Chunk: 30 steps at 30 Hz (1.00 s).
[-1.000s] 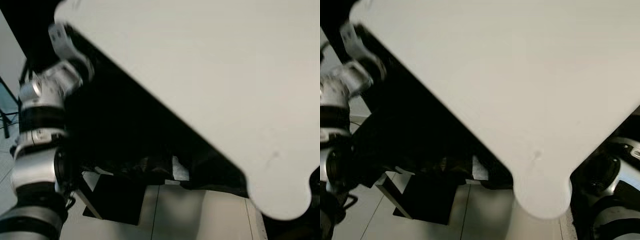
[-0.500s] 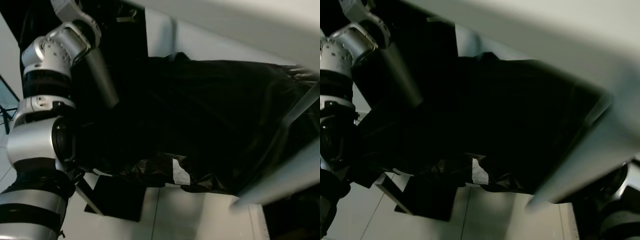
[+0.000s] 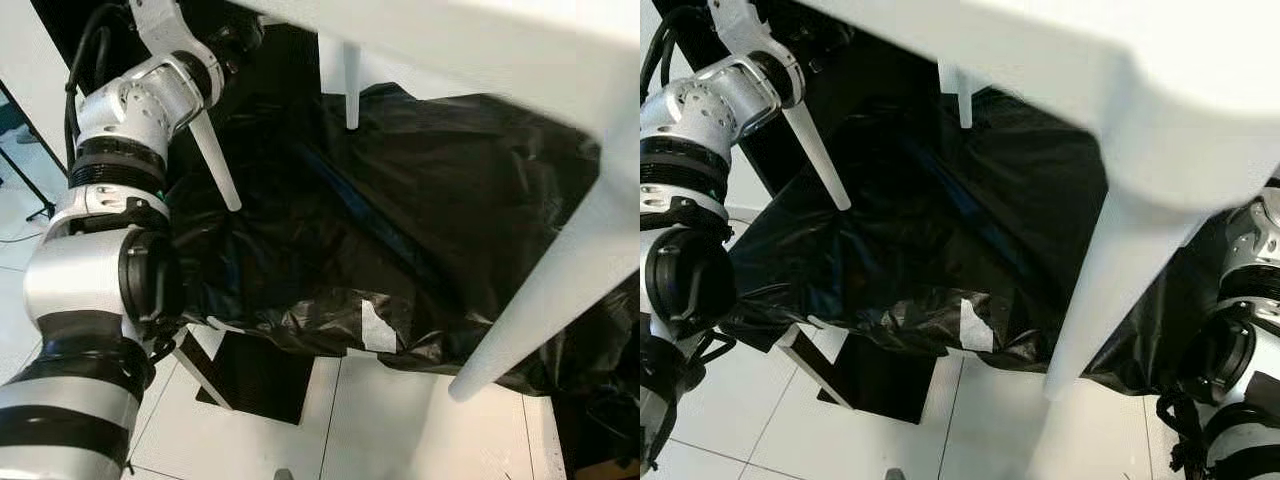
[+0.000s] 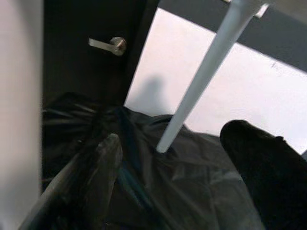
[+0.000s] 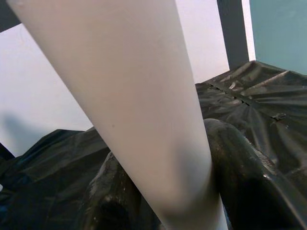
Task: Building children table
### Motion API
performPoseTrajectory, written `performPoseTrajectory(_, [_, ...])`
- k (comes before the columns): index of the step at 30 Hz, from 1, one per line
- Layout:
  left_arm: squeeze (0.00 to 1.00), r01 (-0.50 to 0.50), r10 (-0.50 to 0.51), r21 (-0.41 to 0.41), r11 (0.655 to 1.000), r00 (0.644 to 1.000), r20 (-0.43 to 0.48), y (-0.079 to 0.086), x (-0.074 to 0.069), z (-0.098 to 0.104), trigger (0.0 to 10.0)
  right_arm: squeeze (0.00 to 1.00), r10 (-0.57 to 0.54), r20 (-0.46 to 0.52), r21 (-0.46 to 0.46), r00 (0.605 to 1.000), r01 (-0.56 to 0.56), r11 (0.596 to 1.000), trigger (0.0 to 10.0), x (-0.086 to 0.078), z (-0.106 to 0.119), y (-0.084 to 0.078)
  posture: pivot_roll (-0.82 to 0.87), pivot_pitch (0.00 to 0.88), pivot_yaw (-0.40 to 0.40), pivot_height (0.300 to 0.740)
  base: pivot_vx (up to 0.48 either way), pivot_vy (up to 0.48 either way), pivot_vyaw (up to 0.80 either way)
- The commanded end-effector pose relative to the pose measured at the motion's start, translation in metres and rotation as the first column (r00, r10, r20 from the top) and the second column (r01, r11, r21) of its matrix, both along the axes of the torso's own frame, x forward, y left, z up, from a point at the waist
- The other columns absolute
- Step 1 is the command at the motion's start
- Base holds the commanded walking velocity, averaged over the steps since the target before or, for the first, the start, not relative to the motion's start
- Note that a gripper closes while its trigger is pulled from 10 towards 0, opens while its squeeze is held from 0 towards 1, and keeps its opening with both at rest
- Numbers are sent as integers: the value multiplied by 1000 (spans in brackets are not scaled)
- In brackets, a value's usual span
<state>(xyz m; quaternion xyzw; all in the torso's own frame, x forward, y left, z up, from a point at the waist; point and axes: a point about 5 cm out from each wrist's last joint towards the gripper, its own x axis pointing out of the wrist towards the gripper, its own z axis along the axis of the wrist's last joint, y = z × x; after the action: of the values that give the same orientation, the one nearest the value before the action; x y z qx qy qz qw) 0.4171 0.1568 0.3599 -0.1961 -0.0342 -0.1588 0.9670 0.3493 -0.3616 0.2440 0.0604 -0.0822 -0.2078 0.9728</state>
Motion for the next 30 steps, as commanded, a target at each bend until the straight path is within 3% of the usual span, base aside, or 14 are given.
performPoseTrajectory(1, [0,63,-64,53,997,998,17,0,0,-4,10000,0,4,-38,99,999,0,995,10000,1,-18,1,-26,0,70,740,0,0,0])
performPoseTrajectory(3, [0,66,-67,60,996,998,17,0,0,-5,10000,0,2,-38,90,999,1,996,10000,1,-18,0,-24,0,68,740,0,0,0])
performPoseTrajectory(5, [0,71,-72,75,995,997,9,2,-1,-8,10000,0,-7,-18,150,1000,9,989,10000,1,-16,-2,-23,0,69,740,0,0,0])
performPoseTrajectory(10, [0,82,-83,95,992,997,7,4,-3,-10,10000,0,-20,-2,188,1000,20,982,10000,1,-14,-6,-20,0,70,740,0,0,0])
performPoseTrajectory(14, [0,76,-78,89,993,997,15,3,-5,-1,10000,0,-22,4,232,1000,20,972,10000,1,-13,-8,-12,0,70,740,0,0,0])
performPoseTrajectory(19, [0,54,-58,108,993,998,35,-11,-3,19,10000,0,-1,-27,328,1000,10,945,10000,2,-9,-11,-9,0,71,740,0,0,0])
performPoseTrajectory(23, [0,41,-46,90,995,997,55,-16,-3,31,10000,0,15,-53,344,999,4,939,10000,3,-7,-11,-10,0,74,740,0,0,0])
performPoseTrajectory(26, [0,24,-25,8,1000,996,90,-24,-8,60,10000,0,34,-39,360,999,-18,933,10000,9,16,-8,-15,0,83,740,0,0,0])
performPoseTrajectory(30, [0,21,-18,-31,999,994,108,-33,-12,79,10000,0,58,-14,412,998,-47,910,10000,15,35,-1,-16,0,92,740,0,0,0])
